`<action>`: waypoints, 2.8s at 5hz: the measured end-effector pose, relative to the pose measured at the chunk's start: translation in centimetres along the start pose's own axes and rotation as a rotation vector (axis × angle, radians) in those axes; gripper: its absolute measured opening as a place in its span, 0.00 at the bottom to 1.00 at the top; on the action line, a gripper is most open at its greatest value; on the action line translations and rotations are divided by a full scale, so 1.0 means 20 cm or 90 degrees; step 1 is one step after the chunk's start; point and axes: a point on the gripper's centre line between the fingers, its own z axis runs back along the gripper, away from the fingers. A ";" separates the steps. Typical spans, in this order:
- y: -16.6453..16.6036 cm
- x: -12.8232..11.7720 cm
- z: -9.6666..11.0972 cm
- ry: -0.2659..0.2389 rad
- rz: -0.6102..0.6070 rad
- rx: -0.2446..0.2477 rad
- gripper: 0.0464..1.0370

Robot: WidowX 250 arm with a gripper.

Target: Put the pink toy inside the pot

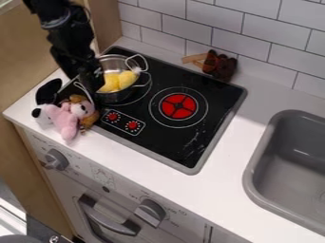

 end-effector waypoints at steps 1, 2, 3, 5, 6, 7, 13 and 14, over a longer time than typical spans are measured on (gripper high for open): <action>0.02 -0.06 0.00 0.016 -0.007 0.015 0.96; 0.01 -0.09 -0.03 0.023 -0.013 0.023 0.96; 0.01 -0.11 -0.05 0.014 -0.013 0.028 0.96; -0.01 -0.12 -0.10 -0.017 -0.012 0.036 0.96; -0.01 -0.12 -0.11 -0.032 -0.014 0.042 0.96; -0.01 -0.11 -0.12 -0.047 -0.015 0.048 0.93; -0.04 0.07 0.05 0.016 0.052 -0.034 0.07; -0.08 0.14 0.09 0.026 0.069 -0.040 0.04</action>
